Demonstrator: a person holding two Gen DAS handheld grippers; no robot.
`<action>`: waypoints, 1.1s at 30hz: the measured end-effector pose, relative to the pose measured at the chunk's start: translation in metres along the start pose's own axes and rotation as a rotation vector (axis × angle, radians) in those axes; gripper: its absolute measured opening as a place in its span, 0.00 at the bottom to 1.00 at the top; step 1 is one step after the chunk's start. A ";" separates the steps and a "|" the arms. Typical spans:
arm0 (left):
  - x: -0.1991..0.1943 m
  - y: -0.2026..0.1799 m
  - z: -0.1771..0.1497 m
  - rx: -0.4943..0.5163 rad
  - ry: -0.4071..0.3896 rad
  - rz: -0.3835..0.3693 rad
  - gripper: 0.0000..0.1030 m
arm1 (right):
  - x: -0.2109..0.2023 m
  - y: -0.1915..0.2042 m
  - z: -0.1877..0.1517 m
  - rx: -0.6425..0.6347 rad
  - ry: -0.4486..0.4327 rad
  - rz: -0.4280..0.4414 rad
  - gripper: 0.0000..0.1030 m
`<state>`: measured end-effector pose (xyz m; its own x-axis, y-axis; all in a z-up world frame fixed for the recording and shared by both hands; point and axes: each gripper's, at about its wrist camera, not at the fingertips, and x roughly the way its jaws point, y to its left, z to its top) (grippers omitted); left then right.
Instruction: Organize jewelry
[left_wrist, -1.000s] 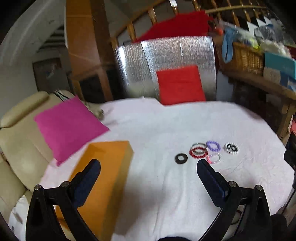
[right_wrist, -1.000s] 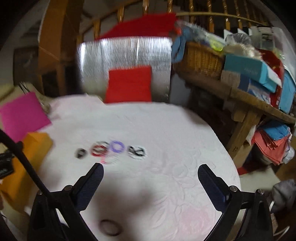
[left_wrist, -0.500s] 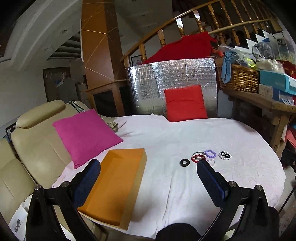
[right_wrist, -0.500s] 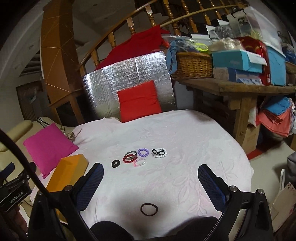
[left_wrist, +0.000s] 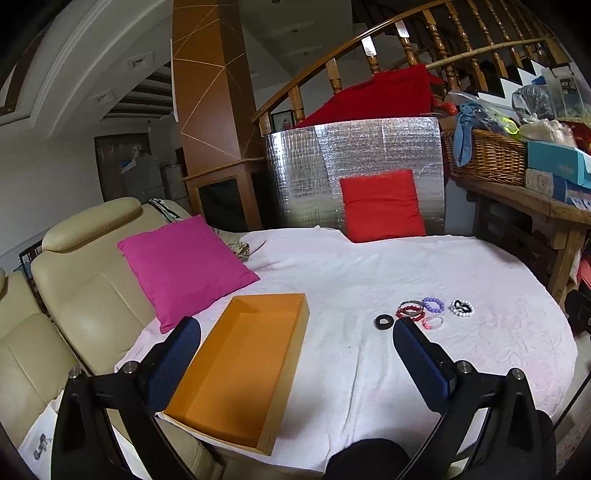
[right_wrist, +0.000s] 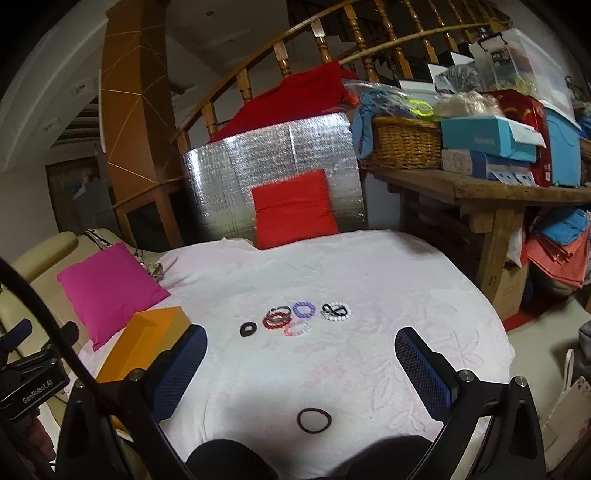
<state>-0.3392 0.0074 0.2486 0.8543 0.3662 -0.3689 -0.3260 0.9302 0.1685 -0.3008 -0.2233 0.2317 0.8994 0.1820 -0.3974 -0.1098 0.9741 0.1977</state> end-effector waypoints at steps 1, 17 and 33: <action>0.000 0.002 0.000 -0.001 0.001 0.004 1.00 | -0.001 0.003 0.000 -0.005 -0.008 0.002 1.00; 0.004 0.026 -0.004 -0.045 0.004 0.044 1.00 | -0.005 0.024 -0.003 -0.044 -0.071 0.064 1.00; 0.070 -0.039 -0.047 -0.027 0.245 -0.307 1.00 | 0.032 -0.030 0.001 -0.042 -0.016 -0.043 1.00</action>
<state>-0.2856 -0.0019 0.1732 0.7927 0.0627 -0.6064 -0.0836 0.9965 -0.0063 -0.2684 -0.2470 0.2135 0.9103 0.1378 -0.3904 -0.0880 0.9858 0.1429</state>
